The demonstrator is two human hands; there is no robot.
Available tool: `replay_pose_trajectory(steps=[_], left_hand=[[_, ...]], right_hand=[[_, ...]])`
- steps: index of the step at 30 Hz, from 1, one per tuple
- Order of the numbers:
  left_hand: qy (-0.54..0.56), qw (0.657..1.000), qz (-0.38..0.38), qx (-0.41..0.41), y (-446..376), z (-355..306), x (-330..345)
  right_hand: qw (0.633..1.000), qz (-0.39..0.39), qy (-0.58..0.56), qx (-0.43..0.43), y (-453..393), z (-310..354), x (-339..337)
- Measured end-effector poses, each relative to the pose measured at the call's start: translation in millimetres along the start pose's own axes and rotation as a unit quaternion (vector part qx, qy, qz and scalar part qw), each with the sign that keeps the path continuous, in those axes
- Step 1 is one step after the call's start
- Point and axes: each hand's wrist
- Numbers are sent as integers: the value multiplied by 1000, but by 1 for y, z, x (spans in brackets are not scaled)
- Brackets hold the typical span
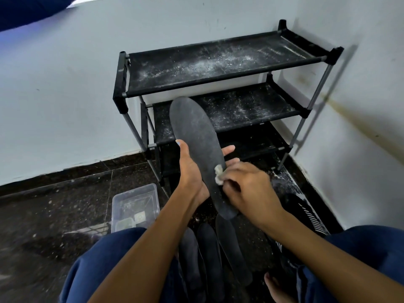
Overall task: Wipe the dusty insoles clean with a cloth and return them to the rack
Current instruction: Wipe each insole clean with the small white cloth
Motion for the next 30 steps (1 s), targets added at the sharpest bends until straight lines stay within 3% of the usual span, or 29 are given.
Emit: replay_pose_trajectory(steps=[3, 8, 13, 16, 18, 21, 24, 27, 30], left_hand=[[-2, 1000, -13, 3, 0, 0, -2], [18, 1000, 14, 4, -1, 1, -2], [7, 1000, 4, 7, -2, 2, -6], [25, 1000, -10, 11, -2, 0, -5], [31, 999, -14, 10, -3, -1, -3], [20, 1000, -19, 9, -4, 1, -3], [20, 999, -25, 12, -4, 2, -2], [37, 999, -26, 13, -6, 1, 4], [47, 999, -23, 4, -8, 4, 14]], right_hand=[[997, 59, -50, -19, 4, 5, 2], [998, -57, -19, 26, -3, -6, -1], [994, 83, -65, 28, 4, 3, 3], [998, 24, 32, 41, 0, -8, -4], [1000, -12, 13, 15, -1, -4, -3], [996, 73, -26, -44, 2, 3, 0], [988, 154, 19, -5, -2, -4, -10], [994, 68, 81, 0, -3, -8, -16], [999, 13, 6, -32, -2, 1, -16]])
Point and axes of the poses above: each hand's wrist, its own y-axis away from the middle knuckle, its own x-axis out of the palm, z = x × y, and after that the axes turned 14 degrees about -y, right-handed
